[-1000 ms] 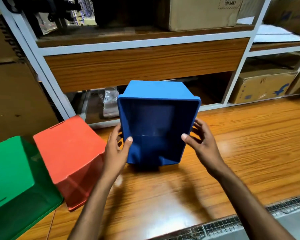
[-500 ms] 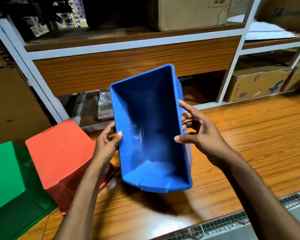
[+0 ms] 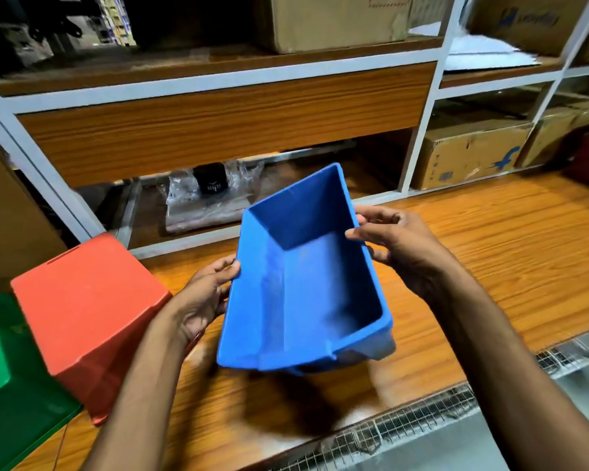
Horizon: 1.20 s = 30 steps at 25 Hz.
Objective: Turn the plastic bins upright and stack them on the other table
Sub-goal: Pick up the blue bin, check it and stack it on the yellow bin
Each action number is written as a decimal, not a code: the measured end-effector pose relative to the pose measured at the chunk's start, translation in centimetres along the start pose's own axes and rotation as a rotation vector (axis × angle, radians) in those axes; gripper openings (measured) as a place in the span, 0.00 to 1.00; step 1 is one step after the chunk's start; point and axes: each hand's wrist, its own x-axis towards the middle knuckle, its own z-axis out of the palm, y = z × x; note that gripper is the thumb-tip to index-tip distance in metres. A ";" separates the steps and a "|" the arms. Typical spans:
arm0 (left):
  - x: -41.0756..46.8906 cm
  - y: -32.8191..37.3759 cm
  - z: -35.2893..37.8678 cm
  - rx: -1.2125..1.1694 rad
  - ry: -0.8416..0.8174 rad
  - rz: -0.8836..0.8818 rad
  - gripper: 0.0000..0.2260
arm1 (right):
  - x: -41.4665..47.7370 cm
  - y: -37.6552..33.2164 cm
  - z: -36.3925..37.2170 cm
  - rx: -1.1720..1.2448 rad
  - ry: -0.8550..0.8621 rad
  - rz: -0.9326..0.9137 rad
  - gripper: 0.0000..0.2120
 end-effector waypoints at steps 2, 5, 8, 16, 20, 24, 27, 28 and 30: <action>-0.3 0.8 1.0 -0.026 0.019 -0.010 0.09 | 0.0 -0.1 -1.8 -0.085 -0.029 0.098 0.19; -0.8 1.6 2.4 -0.028 0.061 0.020 0.10 | -0.2 0.5 -4.3 -0.072 -0.072 0.194 0.20; -1.5 1.6 3.7 0.022 0.068 0.061 0.14 | -0.3 1.7 -6.3 -0.062 -0.086 0.198 0.28; -3.2 0.2 7.7 -0.019 0.013 0.138 0.27 | -1.0 3.6 -9.8 -0.007 0.009 0.154 0.29; -4.3 1.0 9.2 -0.059 -0.041 0.109 0.40 | -2.9 4.4 -11.6 0.099 0.094 0.208 0.30; -5.5 1.0 11.6 -0.018 -0.067 0.113 0.25 | -7.5 4.9 -12.4 0.107 0.226 0.151 0.27; -6.5 -0.5 13.6 0.021 -0.112 0.178 0.26 | -12.1 5.8 -12.7 0.003 0.388 0.070 0.28; -6.8 -1.1 14.4 0.034 -0.120 0.200 0.25 | -13.7 6.2 -12.8 -0.030 0.444 0.041 0.29; -7.3 -2.4 16.3 0.047 -0.157 0.232 0.23 | -16.9 7.1 -13.2 -0.044 0.553 0.003 0.30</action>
